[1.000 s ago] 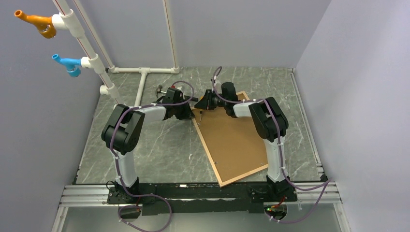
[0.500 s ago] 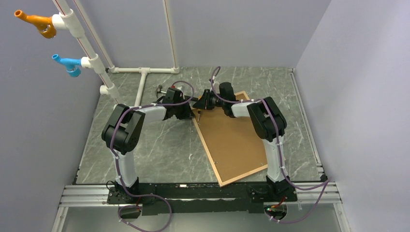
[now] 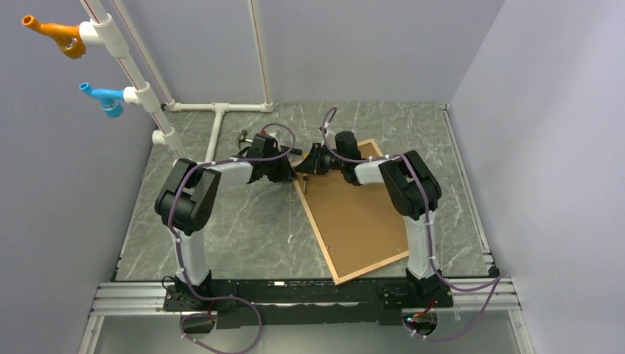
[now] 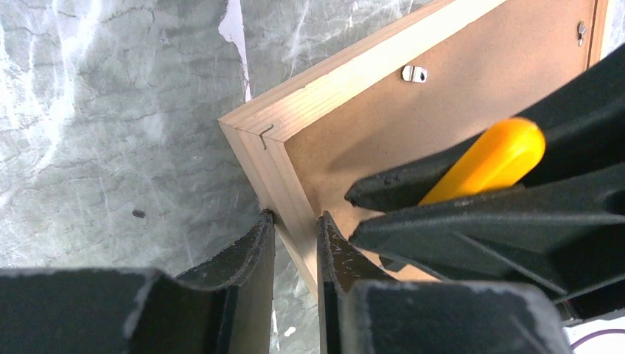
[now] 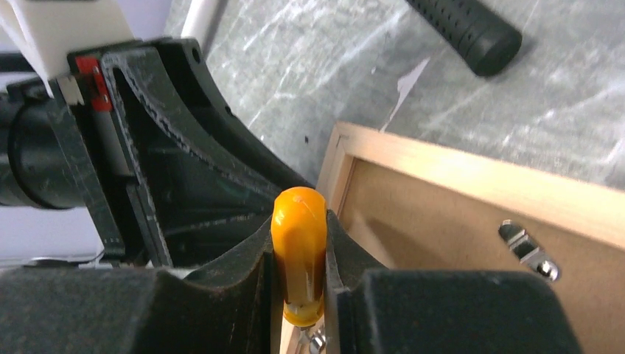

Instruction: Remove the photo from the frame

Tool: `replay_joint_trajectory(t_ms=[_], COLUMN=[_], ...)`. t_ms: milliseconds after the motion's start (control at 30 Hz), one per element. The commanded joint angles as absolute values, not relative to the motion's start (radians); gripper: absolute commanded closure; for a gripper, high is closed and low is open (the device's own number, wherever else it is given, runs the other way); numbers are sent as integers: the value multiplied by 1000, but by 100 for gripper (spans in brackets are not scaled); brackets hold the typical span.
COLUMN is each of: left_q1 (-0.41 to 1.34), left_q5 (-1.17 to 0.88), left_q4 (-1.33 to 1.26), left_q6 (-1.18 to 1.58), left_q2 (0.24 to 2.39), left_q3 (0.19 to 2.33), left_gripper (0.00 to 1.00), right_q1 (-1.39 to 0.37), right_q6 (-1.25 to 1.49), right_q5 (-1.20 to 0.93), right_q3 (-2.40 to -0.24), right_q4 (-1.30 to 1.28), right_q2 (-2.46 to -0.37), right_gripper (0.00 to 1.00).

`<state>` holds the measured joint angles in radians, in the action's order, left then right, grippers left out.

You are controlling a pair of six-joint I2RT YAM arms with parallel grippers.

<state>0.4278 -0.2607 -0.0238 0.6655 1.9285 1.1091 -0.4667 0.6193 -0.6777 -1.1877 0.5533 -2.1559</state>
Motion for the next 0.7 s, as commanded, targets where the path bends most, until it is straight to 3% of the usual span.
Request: replay_joint_trajectory(t_ms=[0, 267, 400, 433, 567, 667], left_q1=[423, 422, 422, 422, 422, 425], left_q5=[-253, -257, -271, -275, -263, -259], left_q4=[8, 8, 40, 47, 86, 96], left_q6=[610, 601, 587, 582, 584, 604], left_q2=[1986, 1992, 1976, 1969, 1937, 1905], left_q3=[1096, 1100, 1115, 1118, 1132, 1120], left_gripper=[100, 100, 100, 98, 68, 51], right_q1=[-475, -478, -499, -508, -526, -528], right_q6=[480, 355, 319, 314, 327, 364], right_q5=[-641, -521, -387, -350, -276, -280], right_q3=[-1144, -1159, -1191, -1176, -1085, -947], right_q4=[379, 185, 31, 11, -88, -35], right_q2=[-2094, -1992, -1801, -1747, -1579, -1479], right_gripper=[100, 100, 100, 100, 100, 100])
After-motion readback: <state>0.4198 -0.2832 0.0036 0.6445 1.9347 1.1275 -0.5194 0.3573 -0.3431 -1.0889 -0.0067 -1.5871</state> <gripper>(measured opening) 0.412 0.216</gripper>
